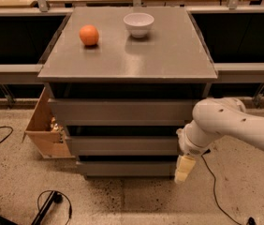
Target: Open middle drawer
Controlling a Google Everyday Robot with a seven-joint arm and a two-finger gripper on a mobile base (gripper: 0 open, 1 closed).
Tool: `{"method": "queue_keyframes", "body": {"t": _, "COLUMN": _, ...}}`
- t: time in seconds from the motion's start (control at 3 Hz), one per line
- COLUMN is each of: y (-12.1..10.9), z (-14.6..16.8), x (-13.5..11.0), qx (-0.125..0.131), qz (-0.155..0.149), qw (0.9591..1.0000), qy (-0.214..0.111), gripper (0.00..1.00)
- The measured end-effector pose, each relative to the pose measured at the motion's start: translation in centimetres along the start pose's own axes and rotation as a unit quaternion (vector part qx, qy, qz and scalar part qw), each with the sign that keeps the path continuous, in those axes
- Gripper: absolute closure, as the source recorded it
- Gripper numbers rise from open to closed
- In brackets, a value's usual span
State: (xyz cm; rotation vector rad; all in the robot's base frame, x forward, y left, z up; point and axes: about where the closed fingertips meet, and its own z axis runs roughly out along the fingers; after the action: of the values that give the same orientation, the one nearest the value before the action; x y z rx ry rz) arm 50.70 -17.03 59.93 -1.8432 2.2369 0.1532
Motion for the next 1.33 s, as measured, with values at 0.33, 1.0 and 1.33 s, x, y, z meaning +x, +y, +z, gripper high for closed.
{"method": "queue_keyframes", "body": {"t": 0.33, "y": -2.0, "z": 4.8, "x": -0.2, "qx": -0.008, "qz": -0.013, "qw": 0.9999, "qy": 0.000, "gripper": 0.00}}
{"method": "queue_keyframes", "body": {"t": 1.0, "y": -6.5, "z": 12.0, "x": -0.8, "qx": -0.005, "qz": -0.029, "qw": 0.9992, "qy": 0.026, "gripper": 0.00}}
{"method": "queue_keyframes", "body": {"t": 1.33, "y": -8.0, "z": 14.4, "x": -1.3, "qx": -0.007, "qz": -0.030, "qw": 0.9988, "qy": 0.038, "gripper": 0.00}}
